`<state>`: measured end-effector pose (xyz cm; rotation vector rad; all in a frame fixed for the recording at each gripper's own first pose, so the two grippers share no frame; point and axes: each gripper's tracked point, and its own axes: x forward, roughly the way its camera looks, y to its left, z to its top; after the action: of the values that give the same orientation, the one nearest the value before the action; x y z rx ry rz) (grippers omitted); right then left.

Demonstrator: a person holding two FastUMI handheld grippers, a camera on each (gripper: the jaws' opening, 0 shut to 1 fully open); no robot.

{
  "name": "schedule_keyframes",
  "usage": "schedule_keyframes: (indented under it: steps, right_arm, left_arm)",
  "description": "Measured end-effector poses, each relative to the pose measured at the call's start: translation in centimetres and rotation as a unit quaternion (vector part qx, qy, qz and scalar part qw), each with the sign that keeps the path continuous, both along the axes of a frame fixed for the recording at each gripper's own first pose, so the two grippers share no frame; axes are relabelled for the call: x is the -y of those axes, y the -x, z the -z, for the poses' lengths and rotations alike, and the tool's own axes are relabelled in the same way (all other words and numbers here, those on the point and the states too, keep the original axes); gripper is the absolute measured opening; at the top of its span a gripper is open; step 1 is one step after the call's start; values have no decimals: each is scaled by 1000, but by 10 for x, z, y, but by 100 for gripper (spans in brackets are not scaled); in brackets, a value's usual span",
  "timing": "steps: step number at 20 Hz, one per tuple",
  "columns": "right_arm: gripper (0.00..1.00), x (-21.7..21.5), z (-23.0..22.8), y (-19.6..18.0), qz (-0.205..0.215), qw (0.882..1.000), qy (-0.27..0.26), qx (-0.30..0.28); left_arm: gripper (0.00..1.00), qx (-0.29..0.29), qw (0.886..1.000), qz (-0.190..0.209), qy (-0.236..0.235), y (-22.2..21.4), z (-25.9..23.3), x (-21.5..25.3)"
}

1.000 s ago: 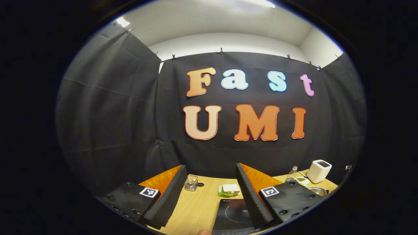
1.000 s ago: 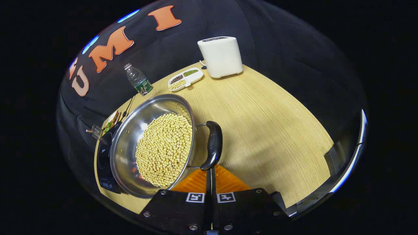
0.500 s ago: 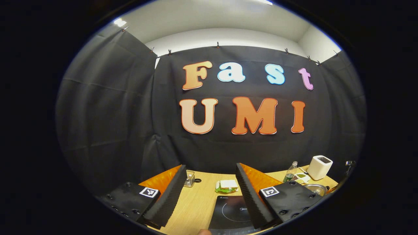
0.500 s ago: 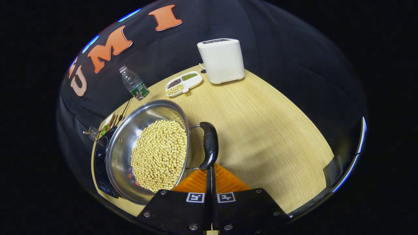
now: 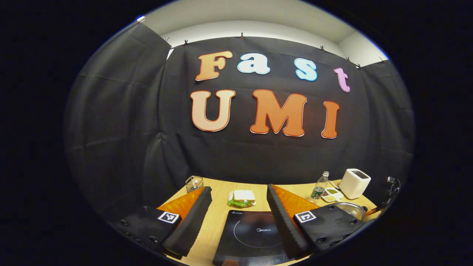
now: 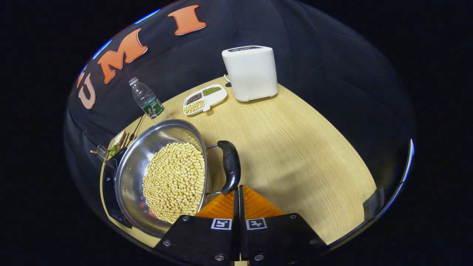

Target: First push the handle of the pot to place it horizontally, then grasp the pot with both hands and set it on the induction cooktop.

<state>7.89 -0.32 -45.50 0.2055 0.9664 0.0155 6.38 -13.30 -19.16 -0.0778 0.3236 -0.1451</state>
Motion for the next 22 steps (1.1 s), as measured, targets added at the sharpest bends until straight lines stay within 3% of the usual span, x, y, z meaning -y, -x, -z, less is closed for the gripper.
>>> schedule_keyframes:
  steps: [10, 15, 22]
  right_arm:
    - [0, -1, 2, -31, -11, 1000, 12, 10]
    - [0, 5, -2, -29, -29, 999, 33, 29]
    - [1, 17, -38, -33, -25, 994, 44, 99]
  left_arm:
    - [98, -20, 999, 24, 26, 1, 60, 65]
    - [98, -33, 998, 39, 30, 5, 94, 103]
    - [97, -54, 995, 79, 43, 24, 137, 173]
